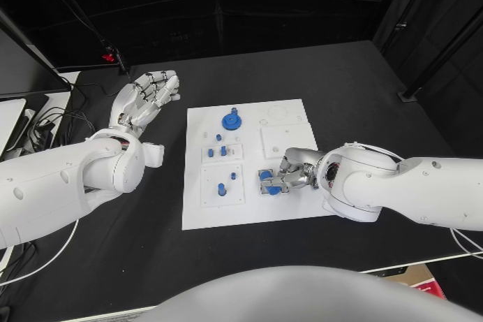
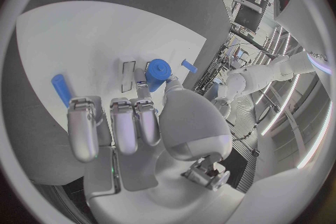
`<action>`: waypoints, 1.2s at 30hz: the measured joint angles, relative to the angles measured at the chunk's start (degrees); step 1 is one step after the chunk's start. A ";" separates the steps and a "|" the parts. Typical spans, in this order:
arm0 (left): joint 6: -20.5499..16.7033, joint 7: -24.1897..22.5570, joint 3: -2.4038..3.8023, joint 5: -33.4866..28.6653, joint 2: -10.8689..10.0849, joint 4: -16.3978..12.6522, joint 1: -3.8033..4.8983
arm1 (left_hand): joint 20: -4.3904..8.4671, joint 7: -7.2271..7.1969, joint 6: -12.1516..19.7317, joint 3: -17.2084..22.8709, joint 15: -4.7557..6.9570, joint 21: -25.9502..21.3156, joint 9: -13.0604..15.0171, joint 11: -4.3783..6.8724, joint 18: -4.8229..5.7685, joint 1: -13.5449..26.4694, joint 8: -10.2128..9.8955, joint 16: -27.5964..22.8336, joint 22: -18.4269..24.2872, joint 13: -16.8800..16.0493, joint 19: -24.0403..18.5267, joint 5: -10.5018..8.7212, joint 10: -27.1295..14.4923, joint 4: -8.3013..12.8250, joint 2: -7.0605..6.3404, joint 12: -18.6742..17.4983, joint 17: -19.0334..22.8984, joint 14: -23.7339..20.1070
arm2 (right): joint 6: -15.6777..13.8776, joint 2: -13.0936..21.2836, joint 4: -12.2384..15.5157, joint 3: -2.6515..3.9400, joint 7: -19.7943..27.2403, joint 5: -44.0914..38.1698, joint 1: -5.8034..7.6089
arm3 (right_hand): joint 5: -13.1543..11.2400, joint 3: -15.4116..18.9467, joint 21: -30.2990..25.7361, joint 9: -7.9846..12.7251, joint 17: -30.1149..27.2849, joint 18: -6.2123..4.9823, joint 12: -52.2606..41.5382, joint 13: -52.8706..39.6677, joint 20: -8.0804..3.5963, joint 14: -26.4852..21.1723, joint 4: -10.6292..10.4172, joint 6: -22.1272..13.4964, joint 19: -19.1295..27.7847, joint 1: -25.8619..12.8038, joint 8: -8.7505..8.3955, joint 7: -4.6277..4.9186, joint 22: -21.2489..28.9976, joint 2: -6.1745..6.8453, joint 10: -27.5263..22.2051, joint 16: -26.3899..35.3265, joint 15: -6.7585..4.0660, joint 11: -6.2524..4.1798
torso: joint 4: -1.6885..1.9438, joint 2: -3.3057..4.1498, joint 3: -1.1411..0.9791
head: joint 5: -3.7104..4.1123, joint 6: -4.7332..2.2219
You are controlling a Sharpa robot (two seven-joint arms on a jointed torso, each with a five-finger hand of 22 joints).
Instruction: Assemble the parts on the task board
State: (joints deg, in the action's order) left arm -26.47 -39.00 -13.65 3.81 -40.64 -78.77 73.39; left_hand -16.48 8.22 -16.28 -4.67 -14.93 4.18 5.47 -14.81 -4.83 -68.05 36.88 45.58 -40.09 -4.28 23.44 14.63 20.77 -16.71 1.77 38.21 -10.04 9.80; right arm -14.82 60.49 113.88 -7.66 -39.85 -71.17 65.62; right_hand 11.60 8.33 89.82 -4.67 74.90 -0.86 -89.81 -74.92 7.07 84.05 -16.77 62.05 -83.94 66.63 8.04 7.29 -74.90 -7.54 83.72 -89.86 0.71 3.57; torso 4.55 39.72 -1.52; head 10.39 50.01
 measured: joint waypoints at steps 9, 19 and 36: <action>0.04 0.00 0.00 0.00 -0.02 0.00 0.00 | 0.00 0.00 0.00 0.00 0.00 0.00 -0.06 0.00 0.00 -0.21 0.00 0.00 0.00 0.00 0.00 0.00 0.00 0.00 0.21 0.00 0.07 0.00 | 0.10 0.00 -0.09 0.00 -0.06 -0.07 0.00 | -7.39 5.77 0.00 -0.08 0.04 -0.01 0.00 0.00 0.00 0.00 -0.02 -0.92 0.00 -6.34 -0.75 0.92 0.00 0.59 0.22 0.00 0.00 0.23 | -0.01 0.00 0.02 | -0.01 0.00; 0.11 0.00 0.00 0.00 0.03 0.04 0.00 | 0.00 0.00 0.00 0.00 0.00 0.00 -0.06 -0.21 0.00 -0.21 0.00 0.00 0.05 0.06 0.00 0.00 -0.21 0.00 0.21 0.00 0.12 0.00 | -1.32 0.24 0.21 0.00 0.62 -1.29 -0.02 | -8.51 8.04 0.00 -0.26 0.04 0.00 0.00 0.00 0.00 0.00 0.00 -1.33 0.00 -9.19 -0.75 0.93 0.00 -0.02 0.22 0.00 0.00 0.22 | 0.00 0.00 0.02 | -0.03 0.00; 0.29 0.00 0.00 -0.01 0.00 0.10 -0.14 | 0.00 0.00 0.00 0.00 0.00 0.00 -0.11 -0.21 0.00 -0.44 0.00 0.23 0.15 0.10 0.00 0.24 -0.21 0.00 0.44 0.23 0.25 0.00 | -7.64 3.75 3.31 0.00 3.07 -13.48 -0.33 | -8.78 6.58 0.00 -6.26 0.02 0.00 0.00 0.00 -2.81 -0.12 -0.06 4.57 -0.11 2.63 8.01 -2.83 0.00 6.56 0.23 0.00 -2.99 -2.68 | -0.01 -0.01 -0.03 | -0.29 0.00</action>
State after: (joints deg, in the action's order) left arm -26.17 -39.00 -13.65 3.80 -40.64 -78.68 73.24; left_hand -16.48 8.22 -16.29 -4.66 -14.93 4.18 5.36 -15.02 -4.83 -68.50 36.88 45.80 -39.94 -4.18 23.44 14.87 20.56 -16.71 2.22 38.44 -9.79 9.80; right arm -22.46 64.24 117.18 -7.66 -36.78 -84.65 65.29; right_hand 2.82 14.91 89.82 -10.93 74.93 -0.86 -89.81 -74.92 4.27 83.93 -16.83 66.62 -84.06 69.25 16.06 4.45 -74.90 -0.97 83.95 -89.86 -2.29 0.89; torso 4.54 39.71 -1.55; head 10.10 50.01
